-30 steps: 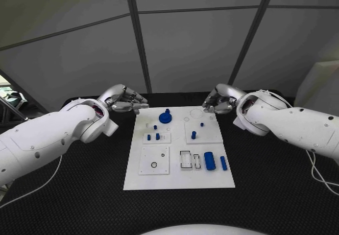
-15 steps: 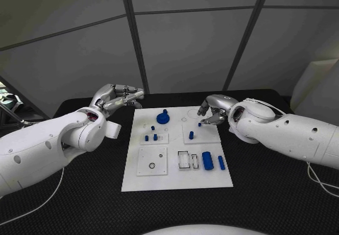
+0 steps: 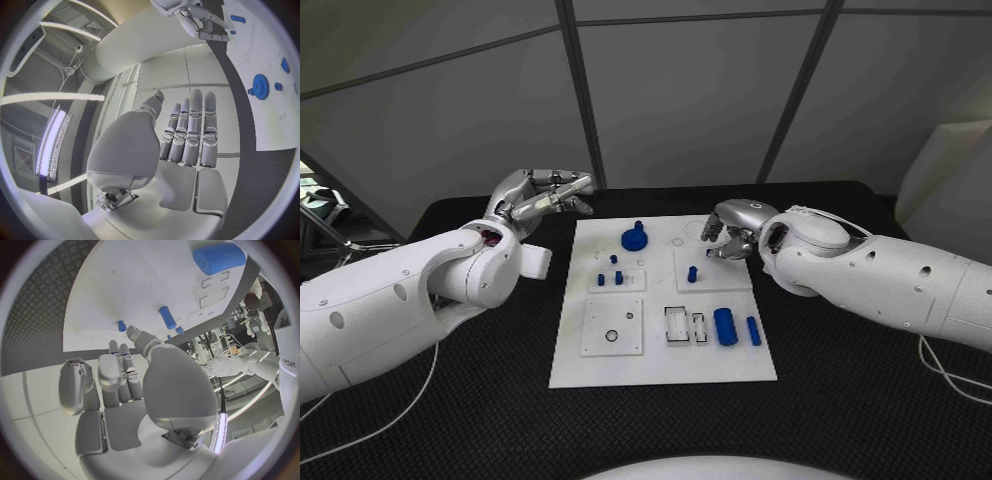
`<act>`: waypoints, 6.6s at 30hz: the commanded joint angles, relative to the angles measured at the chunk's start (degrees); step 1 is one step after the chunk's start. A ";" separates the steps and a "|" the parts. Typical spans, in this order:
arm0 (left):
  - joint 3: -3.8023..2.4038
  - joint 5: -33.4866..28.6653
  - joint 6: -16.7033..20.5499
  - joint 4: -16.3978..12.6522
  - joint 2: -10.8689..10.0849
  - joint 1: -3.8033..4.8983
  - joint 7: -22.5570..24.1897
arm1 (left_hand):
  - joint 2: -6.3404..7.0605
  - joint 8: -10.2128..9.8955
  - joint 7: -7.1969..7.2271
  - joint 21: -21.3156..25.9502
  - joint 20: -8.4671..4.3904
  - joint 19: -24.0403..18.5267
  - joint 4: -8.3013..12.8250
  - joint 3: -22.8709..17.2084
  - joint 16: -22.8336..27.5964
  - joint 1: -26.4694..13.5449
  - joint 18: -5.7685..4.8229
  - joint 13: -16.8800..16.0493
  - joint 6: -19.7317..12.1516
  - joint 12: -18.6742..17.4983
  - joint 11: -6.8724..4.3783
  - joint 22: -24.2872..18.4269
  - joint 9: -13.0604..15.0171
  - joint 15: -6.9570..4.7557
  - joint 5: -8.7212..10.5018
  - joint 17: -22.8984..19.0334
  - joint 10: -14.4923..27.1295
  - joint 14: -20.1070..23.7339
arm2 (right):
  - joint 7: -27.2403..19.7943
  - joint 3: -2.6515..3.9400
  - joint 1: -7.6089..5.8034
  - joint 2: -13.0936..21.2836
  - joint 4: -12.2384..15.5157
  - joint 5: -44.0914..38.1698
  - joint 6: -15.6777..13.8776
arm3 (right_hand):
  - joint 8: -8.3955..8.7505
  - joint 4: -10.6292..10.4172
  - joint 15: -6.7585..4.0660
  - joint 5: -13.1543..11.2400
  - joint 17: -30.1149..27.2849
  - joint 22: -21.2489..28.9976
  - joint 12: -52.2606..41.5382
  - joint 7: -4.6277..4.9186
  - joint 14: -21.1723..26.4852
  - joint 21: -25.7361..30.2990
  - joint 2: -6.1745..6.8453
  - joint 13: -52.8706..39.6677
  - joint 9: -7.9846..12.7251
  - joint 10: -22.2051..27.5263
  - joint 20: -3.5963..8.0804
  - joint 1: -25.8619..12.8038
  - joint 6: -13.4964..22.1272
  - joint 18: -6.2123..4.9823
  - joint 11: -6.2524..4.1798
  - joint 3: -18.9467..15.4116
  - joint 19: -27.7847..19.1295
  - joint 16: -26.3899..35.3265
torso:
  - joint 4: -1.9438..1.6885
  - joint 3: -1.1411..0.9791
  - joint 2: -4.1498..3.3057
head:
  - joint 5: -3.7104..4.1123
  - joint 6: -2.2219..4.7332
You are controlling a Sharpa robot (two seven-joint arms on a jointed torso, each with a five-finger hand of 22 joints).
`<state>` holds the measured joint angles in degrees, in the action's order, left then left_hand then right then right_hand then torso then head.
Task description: Assemble the parts on the task board
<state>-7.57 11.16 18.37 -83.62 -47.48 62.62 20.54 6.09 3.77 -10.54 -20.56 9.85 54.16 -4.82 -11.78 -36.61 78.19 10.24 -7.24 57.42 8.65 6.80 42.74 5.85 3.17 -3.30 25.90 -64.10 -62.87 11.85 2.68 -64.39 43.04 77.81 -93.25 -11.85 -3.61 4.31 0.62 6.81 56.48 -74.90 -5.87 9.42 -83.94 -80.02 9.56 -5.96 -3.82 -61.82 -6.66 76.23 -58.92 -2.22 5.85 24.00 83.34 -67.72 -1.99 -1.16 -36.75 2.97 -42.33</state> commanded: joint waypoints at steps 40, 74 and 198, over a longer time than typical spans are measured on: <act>-0.03 -1.51 -1.68 0.43 0.25 0.02 0.49 | -0.26 0.04 -0.09 0.90 -0.01 0.59 0.66 0.05 0.54 1.78 0.16 -0.33 -0.58 0.14 0.33 -0.80 0.33 0.34 0.38 -0.35 0.40 0.34 | 3.80 -0.61 0.40 -2.36 -2.23 -2.72 6.94 | -0.49 3.13 -1.73 -0.22 1.53 -5.55 0.18 -1.93 -0.62 -2.12 -4.31 2.08 -0.33 -7.42 1.54 -0.73 -5.85 -0.31 -1.93 7.90 1.72 -2.28 | 0.00 -0.09 0.06 | -0.28 -1.01; -0.03 -1.50 -1.12 0.97 -0.08 -0.04 0.09 | -0.93 0.06 -0.16 0.96 -0.17 1.21 1.68 -0.65 0.63 3.29 0.20 -0.40 -0.64 0.05 0.32 -1.01 0.54 0.19 0.28 -0.47 0.51 0.11 | 3.08 -0.47 0.94 0.66 3.38 -4.35 -8.05 | -0.46 3.97 -2.26 -1.08 0.69 -7.47 0.72 -2.66 -0.56 -3.66 -2.90 1.95 -0.54 -9.90 2.07 -4.36 -8.13 0.16 -2.61 10.26 2.70 -2.35 | 0.05 -0.08 0.05 | -0.30 -0.85; -0.05 -1.50 -2.29 3.84 2.54 0.03 -0.44 | -1.08 0.04 -0.17 1.09 -0.20 1.28 2.00 -0.81 0.80 3.50 0.15 -0.41 -0.72 -0.02 0.34 -1.13 0.64 0.21 0.25 -0.58 0.53 0.21 | 2.90 -4.48 3.51 -10.80 10.47 -6.43 1.91 | 0.18 1.69 -1.32 -3.73 -1.60 -5.50 2.42 -1.62 0.00 -1.79 -0.88 2.37 0.19 -5.59 1.55 -6.56 -4.24 -0.35 -1.38 9.58 1.60 -1.44 | 0.10 -0.01 0.04 | -7.16 -4.35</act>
<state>-7.57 9.84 16.68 -79.74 -44.99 62.54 19.97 4.82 3.83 -10.75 -19.67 9.73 55.07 -3.15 -12.49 -36.17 81.29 10.24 -7.57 57.22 8.64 6.99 41.70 6.39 3.38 -3.30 25.42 -63.91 -62.66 15.32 -1.81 -60.84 32.31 88.30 -99.39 -8.89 -3.78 6.41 -0.96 3.39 55.02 -74.90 -3.75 7.68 -83.92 -81.97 8.26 -3.67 -3.69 -67.69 -4.71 69.56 -63.45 -2.21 4.40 33.55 84.08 -69.27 -1.93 -1.16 -36.67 -4.13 -46.69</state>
